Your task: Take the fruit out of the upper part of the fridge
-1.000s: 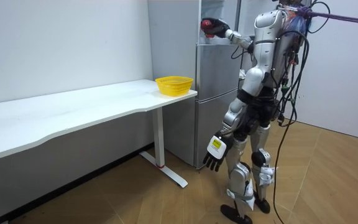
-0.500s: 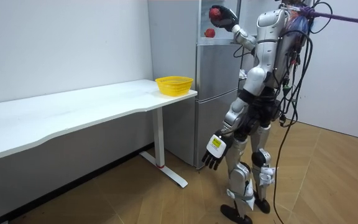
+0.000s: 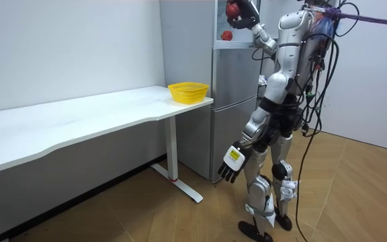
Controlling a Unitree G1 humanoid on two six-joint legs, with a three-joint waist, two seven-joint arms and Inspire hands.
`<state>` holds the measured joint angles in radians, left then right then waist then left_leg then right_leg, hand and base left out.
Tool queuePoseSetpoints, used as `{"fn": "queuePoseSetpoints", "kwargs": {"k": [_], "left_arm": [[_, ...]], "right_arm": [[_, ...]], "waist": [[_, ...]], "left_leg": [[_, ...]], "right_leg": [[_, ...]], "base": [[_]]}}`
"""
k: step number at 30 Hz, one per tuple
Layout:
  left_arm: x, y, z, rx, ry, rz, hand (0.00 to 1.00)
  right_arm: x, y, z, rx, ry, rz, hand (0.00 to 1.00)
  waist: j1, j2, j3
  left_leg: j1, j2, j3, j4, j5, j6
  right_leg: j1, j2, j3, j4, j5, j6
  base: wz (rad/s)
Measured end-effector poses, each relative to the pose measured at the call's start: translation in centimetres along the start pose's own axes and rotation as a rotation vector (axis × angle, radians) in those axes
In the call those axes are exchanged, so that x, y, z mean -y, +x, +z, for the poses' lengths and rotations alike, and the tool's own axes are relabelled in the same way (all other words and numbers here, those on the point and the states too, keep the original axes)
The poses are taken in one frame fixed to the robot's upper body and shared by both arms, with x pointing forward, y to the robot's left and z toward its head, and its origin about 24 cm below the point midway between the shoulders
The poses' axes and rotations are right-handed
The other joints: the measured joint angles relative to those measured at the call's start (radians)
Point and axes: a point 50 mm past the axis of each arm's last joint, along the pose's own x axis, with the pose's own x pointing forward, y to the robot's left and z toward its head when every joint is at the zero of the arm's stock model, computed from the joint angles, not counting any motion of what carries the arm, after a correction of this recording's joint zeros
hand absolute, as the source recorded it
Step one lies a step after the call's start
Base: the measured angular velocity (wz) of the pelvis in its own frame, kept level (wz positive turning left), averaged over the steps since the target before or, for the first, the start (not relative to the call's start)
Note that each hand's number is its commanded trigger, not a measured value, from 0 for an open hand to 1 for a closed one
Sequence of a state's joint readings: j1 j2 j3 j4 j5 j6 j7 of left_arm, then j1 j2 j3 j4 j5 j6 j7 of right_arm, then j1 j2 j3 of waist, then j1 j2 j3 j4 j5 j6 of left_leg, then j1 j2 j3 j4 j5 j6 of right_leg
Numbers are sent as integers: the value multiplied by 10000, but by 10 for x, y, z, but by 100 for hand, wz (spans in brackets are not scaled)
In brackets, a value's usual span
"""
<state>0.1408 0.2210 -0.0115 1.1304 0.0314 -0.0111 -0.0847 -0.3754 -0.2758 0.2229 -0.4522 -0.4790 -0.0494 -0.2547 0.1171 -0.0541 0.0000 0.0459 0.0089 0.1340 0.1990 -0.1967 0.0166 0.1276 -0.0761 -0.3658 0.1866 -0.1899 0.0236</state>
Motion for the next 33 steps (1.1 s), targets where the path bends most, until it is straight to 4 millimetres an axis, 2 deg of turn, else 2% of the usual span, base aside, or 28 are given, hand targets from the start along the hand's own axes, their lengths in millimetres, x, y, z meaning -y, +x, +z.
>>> {"fn": "queuePoseSetpoints", "kwargs": {"k": [2, 4, 7, 12, 14, 18, 23, 28, 31, 33], "left_arm": [[-5, -1, -1, 14, 87, 115, 0], [-12, -2, -4, -109, 206, 197, 0], [-14, -2, -2, -58, 249, 243, 0], [-13, -2, -7, -235, 258, 156, 0], [-13, -2, -9, -367, 256, 133, 0], [-13, -3, -12, -523, 246, 33, 0], [-14, -3, -14, -622, 293, -36, 0], [-14, -3, -14, -646, 391, -36, 0], [-14, -3, -13, -668, 424, -88, 0], [-14, -3, -12, -664, 452, -96, 0]], "right_arm": [[-4, -1, 3, 195, 25, 265, 100], [-8, -2, 6, 330, -17, 494, 100], [-10, -2, 6, 428, -173, 629, 100], [-13, -2, 3, 462, -745, 848, 100], [-20, -3, 0, 357, -823, 1141, 100], [-33, -7, -5, 156, -757, 1865, 100], [-38, -6, -10, 61, -921, 2201, 100], [-44, -1, -17, 89, -1428, 2620, 100], [-49, -5, -25, -73, -1953, 3015, 100], [-61, -12, -34, -380, -2047, 3751, 100]], "waist": [[16, -126, 39], [123, -293, 17], [272, -420, 46], [562, -434, 47], [577, -433, 50], [690, -461, 83], [822, -539, 145], [918, -576, 122], [1147, -602, 103], [1259, -643, 105]], "left_leg": [[-9, -2, -16, -11, 1, -1], [-6, -10, -28, -42, 0, -1], [-14, -32, -77, -39, -1, 1], [-29, -56, -233, -41, -8, 13], [-44, -53, -299, -23, -7, 11], [-86, -47, -345, -9, -2, 3], [-222, -67, -551, 47, -2, 4], [-345, -93, -699, 72, 1, 0], [-337, -106, -815, 83, 11, -9], [-328, -111, -879, 165, 16, -10]], "right_leg": [[2, 0, -70, -9, 0, 0], [-4, -2, -113, -13, 0, 0], [14, -13, -153, -14, 1, 1], [29, -22, -192, -17, 10, 17], [42, -13, -211, -18, 9, 17], [37, 0, -244, -25, 9, 18], [17, -9, -345, -20, 9, 18], [-13, -8, -481, -23, 9, 18], [-12, -3, -479, -24, 8, 20], [1, -6, -519, -31, 5, 24]], "base": [[4], [0], [5], [4], [7], [4], [11], [14], [6], [6]]}}
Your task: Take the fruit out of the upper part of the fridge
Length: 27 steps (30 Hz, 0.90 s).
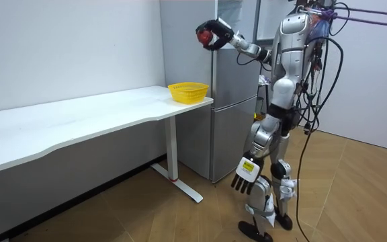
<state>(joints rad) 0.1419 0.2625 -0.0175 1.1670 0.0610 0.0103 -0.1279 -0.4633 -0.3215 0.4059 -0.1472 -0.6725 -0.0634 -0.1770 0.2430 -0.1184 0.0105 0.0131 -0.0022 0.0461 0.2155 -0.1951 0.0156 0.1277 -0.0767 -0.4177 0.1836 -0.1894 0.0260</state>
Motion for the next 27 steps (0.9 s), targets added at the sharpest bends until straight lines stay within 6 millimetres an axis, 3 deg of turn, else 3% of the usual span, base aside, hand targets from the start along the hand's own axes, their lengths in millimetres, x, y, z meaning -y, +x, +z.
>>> {"fn": "queuePoseSetpoints", "kwargs": {"k": [5, 16, 27], "left_arm": [[0, 1, 8, 95, 277, 0, 0], [5, 2, 3, -257, 570, -103, 0], [8, 2, 1, -462, 745, -276, 0]], "right_arm": [[-28, -8, -17, -943, -93, 1696, 100], [-46, -18, -43, -2136, -230, 2646, 100], [-63, -32, -64, -3334, -492, 3521, 100]], "waist": [[159, -92, 46], [361, -101, 59], [397, -281, 108]], "left_leg": [[-285, -66, -218, 193, -1, 4], [-364, -112, -271, 186, 12, 34], [-403, -118, -320, 203, 35, 61]], "right_leg": [[-84, -38, -120, -11, -20, 30], [-4, -86, -343, -2, -26, 41], [-2, -122, -529, 7, -35, 56]], "base": [[15], [3], [0]]}}
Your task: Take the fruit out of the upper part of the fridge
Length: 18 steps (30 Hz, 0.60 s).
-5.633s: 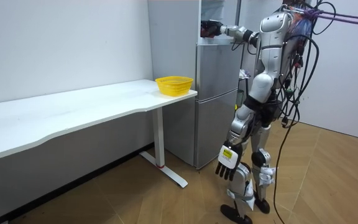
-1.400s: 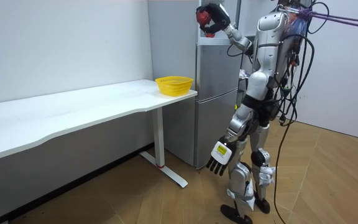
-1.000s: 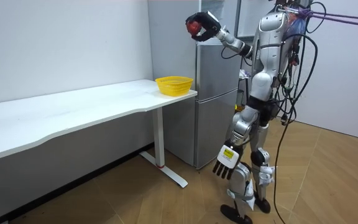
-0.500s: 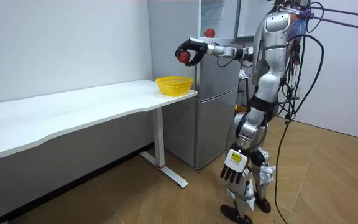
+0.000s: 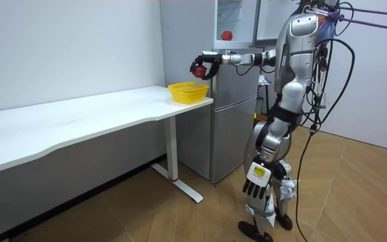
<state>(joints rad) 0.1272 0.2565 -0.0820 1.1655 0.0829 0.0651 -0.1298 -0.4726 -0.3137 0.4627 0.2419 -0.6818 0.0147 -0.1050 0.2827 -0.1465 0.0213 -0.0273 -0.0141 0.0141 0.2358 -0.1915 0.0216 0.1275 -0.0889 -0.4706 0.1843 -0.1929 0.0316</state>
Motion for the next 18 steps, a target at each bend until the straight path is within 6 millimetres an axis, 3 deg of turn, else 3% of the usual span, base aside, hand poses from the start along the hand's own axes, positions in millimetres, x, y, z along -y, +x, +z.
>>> {"fn": "queuePoseSetpoints", "kwargs": {"k": [15, 16, 18], "left_arm": [[0, 0, 5, 145, 11, -34, 0], [0, 0, 5, 144, 11, -34, 0], [0, 0, 4, 105, 4, -39, 0]], "right_arm": [[-12, 0, -4, -411, 92, 834, 100], [-12, 0, -3, -409, 97, 865, 90], [-13, 0, -3, -405, 77, 971, 44]], "waist": [[53, 45, -12], [53, 55, -16], [66, 101, -31]], "left_leg": [[-48, 0, 8, 11, 1, -1], [-48, 0, 8, 11, 1, -1], [-51, -1, 1, 9, 1, -2]], "right_leg": [[-52, 11, 25, 1, 0, 0], [-52, 12, 26, 1, 0, 0], [-52, 14, 10, 1, 0, 0]], "base": [[1], [0], [0]]}}
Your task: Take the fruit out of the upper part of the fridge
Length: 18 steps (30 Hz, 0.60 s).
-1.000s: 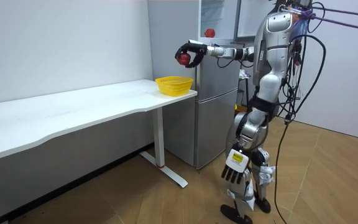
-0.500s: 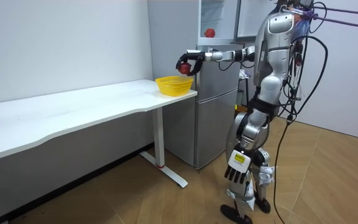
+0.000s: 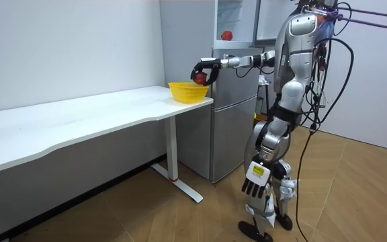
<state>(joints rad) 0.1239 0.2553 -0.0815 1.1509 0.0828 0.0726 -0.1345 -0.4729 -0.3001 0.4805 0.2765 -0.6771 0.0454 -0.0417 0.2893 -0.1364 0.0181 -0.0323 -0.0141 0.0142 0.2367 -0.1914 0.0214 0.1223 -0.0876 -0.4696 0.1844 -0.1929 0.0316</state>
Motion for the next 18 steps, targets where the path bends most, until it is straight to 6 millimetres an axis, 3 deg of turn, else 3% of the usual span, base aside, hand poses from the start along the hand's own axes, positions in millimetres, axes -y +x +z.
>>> {"fn": "queuePoseSetpoints", "kwargs": {"k": [1, 18], "left_arm": [[0, 0, 0, -21, -4, 1, 0], [1, 0, 3, 61, -2, -46, 0]], "right_arm": [[0, 0, 0, 3, -14, 15, 0], [0, 0, 1, 18, -163, 8, 0]], "waist": [[5, 12, -5], [177, 30, -16]], "left_leg": [[0, 0, -2, 0, 0, 0], [0, 3, -15, -1, 5, 2]], "right_leg": [[0, 0, -1, 0, 0, 0], [1, -13, -22, 3, 0, 0]], "base": [[0], [0]]}}
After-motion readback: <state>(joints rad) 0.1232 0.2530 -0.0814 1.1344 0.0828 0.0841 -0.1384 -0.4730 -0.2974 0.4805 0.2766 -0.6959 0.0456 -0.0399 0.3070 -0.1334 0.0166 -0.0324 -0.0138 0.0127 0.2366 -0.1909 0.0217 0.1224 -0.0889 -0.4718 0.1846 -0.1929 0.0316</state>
